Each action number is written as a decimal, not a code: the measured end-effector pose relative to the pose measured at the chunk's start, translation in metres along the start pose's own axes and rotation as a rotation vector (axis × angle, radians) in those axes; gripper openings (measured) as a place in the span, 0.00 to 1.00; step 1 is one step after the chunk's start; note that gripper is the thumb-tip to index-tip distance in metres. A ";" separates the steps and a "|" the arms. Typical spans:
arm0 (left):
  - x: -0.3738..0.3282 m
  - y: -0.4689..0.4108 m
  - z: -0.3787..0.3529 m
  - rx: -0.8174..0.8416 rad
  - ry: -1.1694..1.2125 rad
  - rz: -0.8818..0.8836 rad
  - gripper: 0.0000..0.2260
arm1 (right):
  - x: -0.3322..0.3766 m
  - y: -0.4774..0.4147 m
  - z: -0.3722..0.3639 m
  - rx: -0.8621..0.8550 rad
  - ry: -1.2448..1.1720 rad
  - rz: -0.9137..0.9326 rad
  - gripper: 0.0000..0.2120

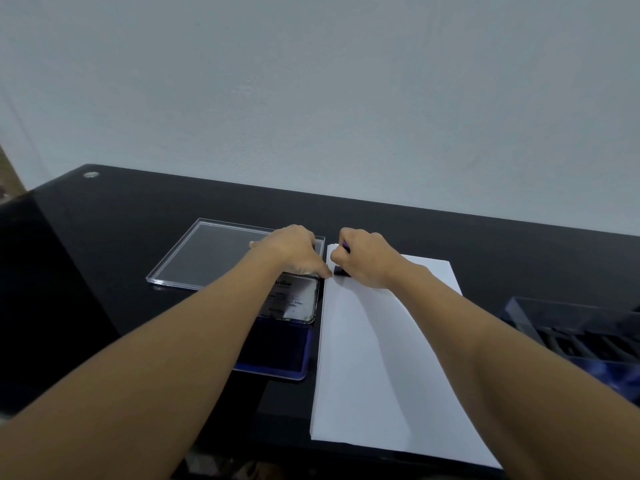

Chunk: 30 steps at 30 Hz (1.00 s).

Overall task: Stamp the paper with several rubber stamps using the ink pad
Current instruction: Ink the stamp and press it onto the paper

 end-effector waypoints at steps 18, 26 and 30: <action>0.005 -0.004 -0.002 -0.002 0.000 0.011 0.24 | -0.001 0.003 -0.001 -0.020 -0.023 -0.017 0.12; 0.007 -0.005 -0.002 -0.026 0.008 0.028 0.35 | -0.001 0.000 0.000 -0.020 -0.029 -0.032 0.12; 0.005 -0.005 -0.002 -0.017 -0.005 0.006 0.27 | 0.000 0.003 0.000 -0.025 -0.025 -0.018 0.12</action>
Point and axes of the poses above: each hand's wrist, its own y-axis away from the middle knuckle, its own z-axis out of the back of the hand, x = y × z, the point moved 7 cm from there along -y, towards the middle knuckle, and after that the axes turned 5 degrees about -z, right-handed, at the moved point
